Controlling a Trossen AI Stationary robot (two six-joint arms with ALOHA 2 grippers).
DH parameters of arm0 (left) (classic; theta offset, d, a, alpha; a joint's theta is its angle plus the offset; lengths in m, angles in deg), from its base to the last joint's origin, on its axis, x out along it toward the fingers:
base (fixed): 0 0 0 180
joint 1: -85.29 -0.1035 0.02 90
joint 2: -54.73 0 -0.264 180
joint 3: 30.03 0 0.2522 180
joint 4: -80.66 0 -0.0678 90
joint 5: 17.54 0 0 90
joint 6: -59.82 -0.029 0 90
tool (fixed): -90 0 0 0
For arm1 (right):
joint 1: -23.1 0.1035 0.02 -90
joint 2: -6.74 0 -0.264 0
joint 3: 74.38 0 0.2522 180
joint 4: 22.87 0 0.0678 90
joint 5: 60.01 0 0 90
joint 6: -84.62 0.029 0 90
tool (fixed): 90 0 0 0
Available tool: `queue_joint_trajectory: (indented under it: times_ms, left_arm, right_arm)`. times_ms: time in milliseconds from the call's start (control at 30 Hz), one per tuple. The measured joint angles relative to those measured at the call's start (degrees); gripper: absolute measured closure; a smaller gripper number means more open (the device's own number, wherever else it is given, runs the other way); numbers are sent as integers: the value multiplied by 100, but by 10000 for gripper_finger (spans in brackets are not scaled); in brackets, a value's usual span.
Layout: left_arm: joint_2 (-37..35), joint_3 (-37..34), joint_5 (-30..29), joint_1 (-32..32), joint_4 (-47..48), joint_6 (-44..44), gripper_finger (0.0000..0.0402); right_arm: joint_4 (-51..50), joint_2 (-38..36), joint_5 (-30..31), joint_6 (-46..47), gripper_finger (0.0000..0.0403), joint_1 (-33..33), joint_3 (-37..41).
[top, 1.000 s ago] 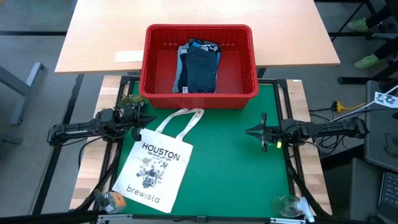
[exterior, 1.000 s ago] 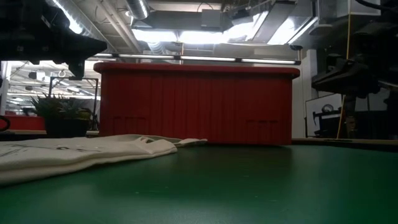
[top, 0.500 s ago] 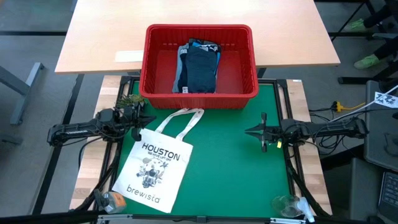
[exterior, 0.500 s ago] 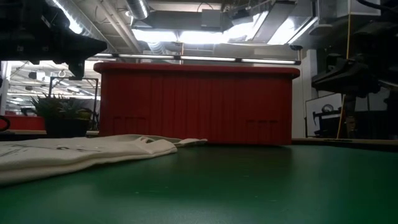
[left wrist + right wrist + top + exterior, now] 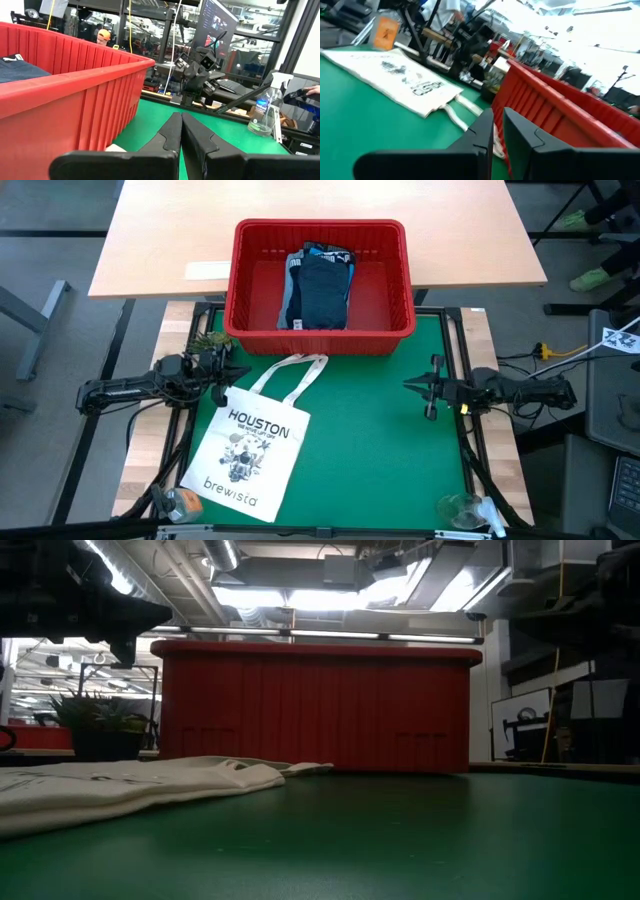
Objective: Fold Laundry from Bin
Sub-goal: Return to Home Position
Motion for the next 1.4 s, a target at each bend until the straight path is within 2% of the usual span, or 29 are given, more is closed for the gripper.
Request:
queue_joint_trajectory:
  times_ms: [1400]
  left_arm:
    - [0, 0, 0, 0, 2, 0, 398]
  right_arm:
    - [-29, 4, 3, 0, 359, 0, 0]
